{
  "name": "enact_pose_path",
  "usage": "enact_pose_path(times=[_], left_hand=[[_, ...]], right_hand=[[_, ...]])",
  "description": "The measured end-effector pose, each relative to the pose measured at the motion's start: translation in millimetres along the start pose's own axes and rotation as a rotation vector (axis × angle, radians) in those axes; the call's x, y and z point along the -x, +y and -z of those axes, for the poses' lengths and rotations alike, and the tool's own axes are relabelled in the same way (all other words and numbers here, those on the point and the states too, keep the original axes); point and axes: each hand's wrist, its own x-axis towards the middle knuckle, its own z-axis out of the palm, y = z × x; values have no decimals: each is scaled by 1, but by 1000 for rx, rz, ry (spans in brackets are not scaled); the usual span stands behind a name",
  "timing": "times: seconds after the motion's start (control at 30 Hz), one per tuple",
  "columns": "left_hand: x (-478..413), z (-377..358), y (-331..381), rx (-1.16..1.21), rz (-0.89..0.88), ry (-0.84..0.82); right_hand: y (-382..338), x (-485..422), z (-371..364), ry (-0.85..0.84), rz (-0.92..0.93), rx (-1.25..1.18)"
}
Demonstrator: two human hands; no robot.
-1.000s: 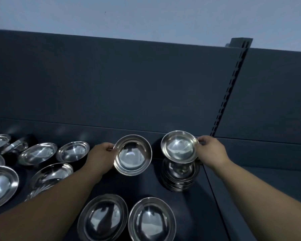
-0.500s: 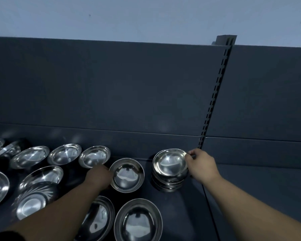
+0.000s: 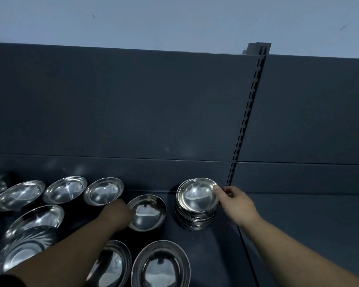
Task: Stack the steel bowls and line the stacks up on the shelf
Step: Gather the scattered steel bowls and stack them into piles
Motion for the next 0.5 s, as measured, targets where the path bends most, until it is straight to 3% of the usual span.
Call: enact_pose_path(times=[0.07,0.17,0.3,0.5], left_hand=[[3,1,9,74,-94,135],[18,4,40,188,-412,272],[40,1,78,10,-648,14],[25,-29,91,84,-684,-12]], right_hand=[[2,6,-3,-124,-136,-212],[6,13,-5,-350,-288,-420],[7,20,-5,-519,-400,-498],[12,11,-7,-456,-336,-504]])
